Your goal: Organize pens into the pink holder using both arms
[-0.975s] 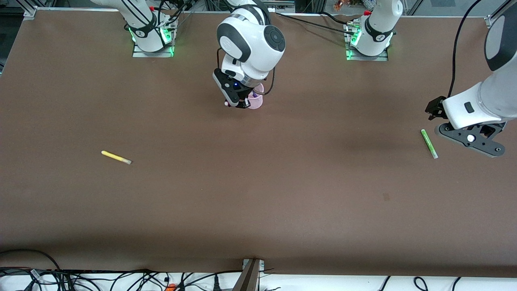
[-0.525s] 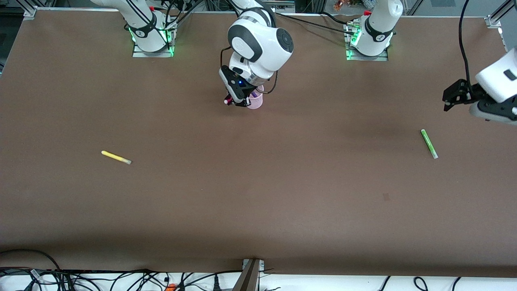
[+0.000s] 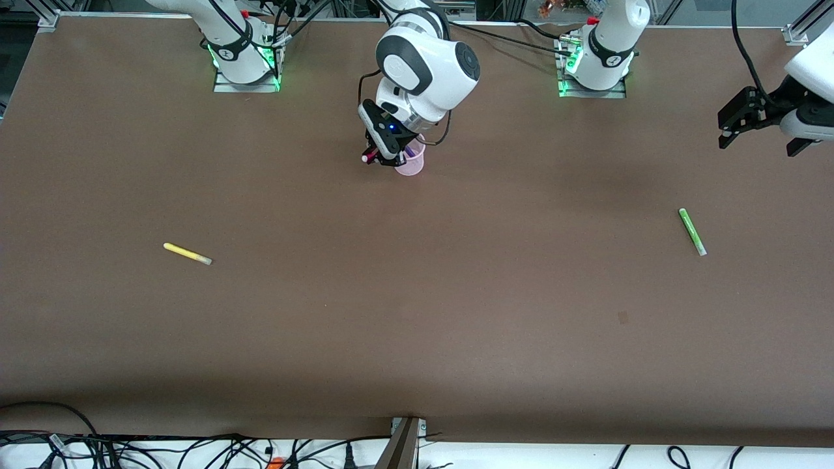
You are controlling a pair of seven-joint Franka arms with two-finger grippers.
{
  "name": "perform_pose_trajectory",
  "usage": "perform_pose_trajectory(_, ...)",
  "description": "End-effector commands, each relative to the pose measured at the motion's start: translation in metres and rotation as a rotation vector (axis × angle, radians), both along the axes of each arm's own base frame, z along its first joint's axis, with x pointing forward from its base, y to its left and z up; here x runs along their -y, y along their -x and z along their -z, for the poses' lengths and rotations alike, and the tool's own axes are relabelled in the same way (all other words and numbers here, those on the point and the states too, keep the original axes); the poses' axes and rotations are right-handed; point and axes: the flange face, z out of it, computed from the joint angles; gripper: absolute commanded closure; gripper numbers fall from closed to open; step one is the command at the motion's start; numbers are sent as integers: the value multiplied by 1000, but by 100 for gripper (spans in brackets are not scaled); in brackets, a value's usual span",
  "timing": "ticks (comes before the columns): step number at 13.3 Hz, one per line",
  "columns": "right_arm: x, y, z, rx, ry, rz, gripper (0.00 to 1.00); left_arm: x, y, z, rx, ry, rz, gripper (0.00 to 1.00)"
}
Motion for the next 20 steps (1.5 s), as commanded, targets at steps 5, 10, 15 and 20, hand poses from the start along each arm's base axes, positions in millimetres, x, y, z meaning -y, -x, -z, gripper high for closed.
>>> perform_pose_trajectory(5, -10, 6, -1, 60, 4, 51, 100, -18, -22, 21, 17, 31, -121, 0)
perform_pose_trajectory(10, -23, 20, 0, 60, 2, 26, 100, -14, -31, 19, 29, 33, -149, 0)
perform_pose_trajectory(15, -31, 26, 4, 67, -1, 23, 100, -11, -29, 21, 9, 31, -149, 0)
perform_pose_trajectory(20, -34, 34, 21, 55, 22, 12, 100, -8, -26, 21, -11, 40, -148, 0)
